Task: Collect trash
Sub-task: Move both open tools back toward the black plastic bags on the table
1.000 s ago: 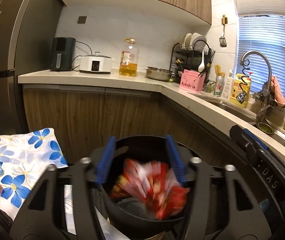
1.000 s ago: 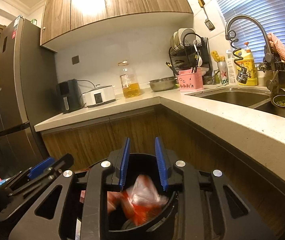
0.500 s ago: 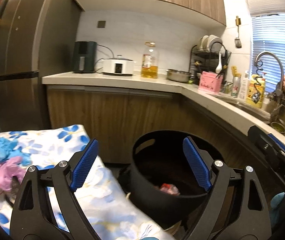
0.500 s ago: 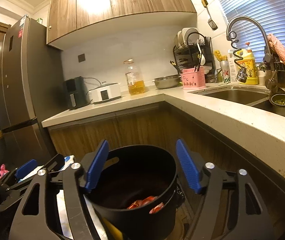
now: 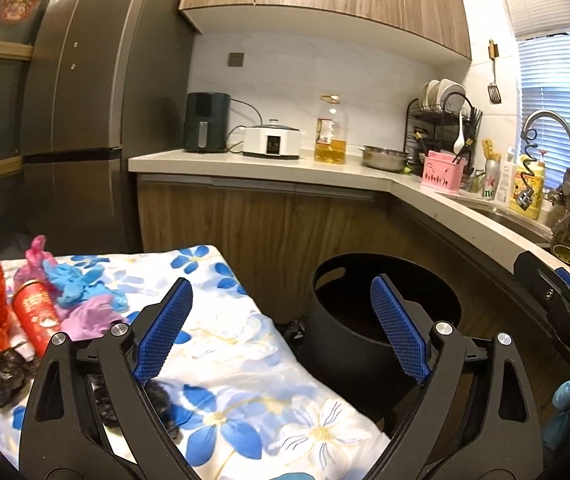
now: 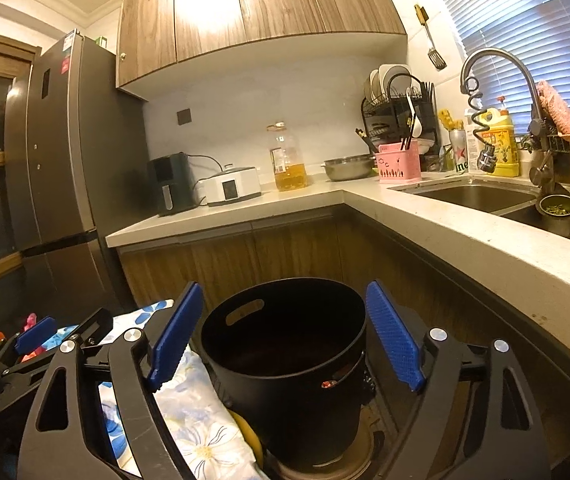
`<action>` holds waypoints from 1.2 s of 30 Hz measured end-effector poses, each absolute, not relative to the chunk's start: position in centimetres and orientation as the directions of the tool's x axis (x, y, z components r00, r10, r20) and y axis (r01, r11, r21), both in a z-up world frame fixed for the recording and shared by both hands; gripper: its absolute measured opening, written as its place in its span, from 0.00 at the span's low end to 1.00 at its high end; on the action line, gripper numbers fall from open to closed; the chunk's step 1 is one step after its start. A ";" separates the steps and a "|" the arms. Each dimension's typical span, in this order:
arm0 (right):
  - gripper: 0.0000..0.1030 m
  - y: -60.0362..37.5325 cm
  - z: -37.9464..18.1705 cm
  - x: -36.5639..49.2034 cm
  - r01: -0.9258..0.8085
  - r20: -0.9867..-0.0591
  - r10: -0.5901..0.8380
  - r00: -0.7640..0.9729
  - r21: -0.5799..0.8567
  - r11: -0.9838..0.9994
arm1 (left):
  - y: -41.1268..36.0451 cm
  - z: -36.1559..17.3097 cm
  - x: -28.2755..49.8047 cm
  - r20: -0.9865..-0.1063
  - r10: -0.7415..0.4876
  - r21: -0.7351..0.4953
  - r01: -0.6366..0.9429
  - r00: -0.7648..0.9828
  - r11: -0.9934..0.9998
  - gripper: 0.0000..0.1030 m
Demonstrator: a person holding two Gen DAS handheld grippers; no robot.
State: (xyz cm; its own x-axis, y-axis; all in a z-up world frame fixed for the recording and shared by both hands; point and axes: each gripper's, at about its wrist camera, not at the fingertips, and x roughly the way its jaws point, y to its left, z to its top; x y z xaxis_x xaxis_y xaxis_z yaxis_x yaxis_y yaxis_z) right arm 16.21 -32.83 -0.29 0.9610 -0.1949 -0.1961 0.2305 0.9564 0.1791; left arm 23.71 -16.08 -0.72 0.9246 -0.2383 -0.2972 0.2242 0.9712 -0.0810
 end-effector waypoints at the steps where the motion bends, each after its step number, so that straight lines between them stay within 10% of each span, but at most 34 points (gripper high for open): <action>1: 0.79 -32.6 -0.2 15.8 0.229 -0.191 -0.195 0.962 0.178 0.957 | -15.9 -0.6 23.3 -0.294 -0.234 -0.079 0.221 0.927 0.972 0.86; 36: 0.79 -21.4 -2.9 14.1 0.000 -0.196 0.031 0.980 0.156 0.988 | -1.4 -3.4 15.3 -0.273 0.026 -0.111 -0.058 0.962 0.992 0.86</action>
